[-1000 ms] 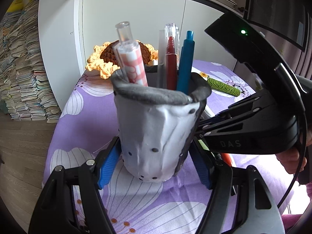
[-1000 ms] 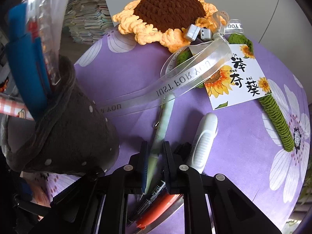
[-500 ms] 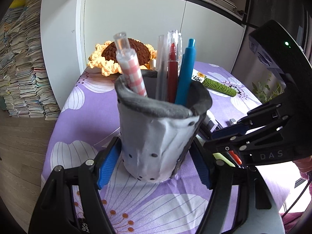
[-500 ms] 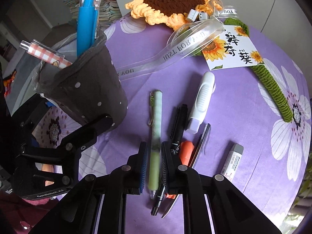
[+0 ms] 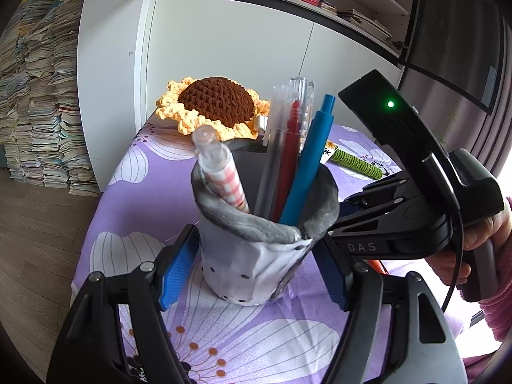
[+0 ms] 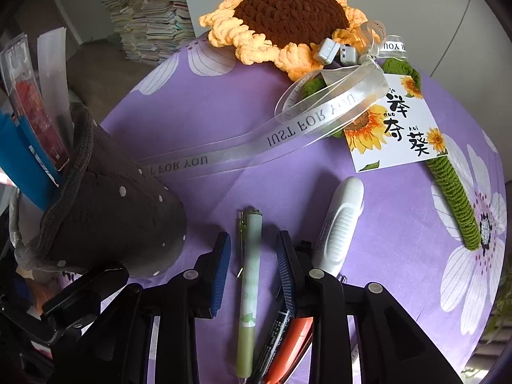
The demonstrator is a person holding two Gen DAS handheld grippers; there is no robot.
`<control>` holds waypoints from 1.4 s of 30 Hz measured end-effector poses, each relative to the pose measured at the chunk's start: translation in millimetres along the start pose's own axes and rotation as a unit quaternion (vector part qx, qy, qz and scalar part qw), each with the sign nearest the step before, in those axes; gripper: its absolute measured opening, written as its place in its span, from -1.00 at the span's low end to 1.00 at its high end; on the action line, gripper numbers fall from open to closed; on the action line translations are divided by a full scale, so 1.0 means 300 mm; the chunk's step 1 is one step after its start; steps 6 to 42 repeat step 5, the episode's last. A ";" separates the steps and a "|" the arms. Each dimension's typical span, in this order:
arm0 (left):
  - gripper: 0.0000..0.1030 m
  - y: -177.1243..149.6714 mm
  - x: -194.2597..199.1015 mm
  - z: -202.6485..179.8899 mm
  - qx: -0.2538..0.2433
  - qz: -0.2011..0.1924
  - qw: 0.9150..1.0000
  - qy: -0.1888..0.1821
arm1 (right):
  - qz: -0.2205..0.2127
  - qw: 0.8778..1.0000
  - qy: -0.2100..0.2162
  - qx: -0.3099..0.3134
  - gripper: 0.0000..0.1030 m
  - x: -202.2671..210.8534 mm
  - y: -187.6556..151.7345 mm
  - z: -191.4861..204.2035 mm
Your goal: Organize stationery
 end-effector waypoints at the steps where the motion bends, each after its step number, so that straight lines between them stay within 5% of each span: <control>1: 0.38 -0.002 0.001 -0.002 -0.001 0.000 1.000 0.000 | -0.001 1.000 -0.011 0.005 -0.71 0.002 0.000 0.003; 42: 0.40 -0.004 -0.007 -0.005 -0.005 0.007 1.000 -0.003 | -0.012 1.000 -0.005 0.000 -0.71 0.026 -0.004 0.040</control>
Point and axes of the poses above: each gripper's, at about its wrist camera, not at the fingertips, and x roughly against the way its jaws point, z to its left, y to its top, the point moved 7 cm from there along -x, roughly the way its jaws point, and after that the axes turned 1 degree about z, right-handed, at the moved point
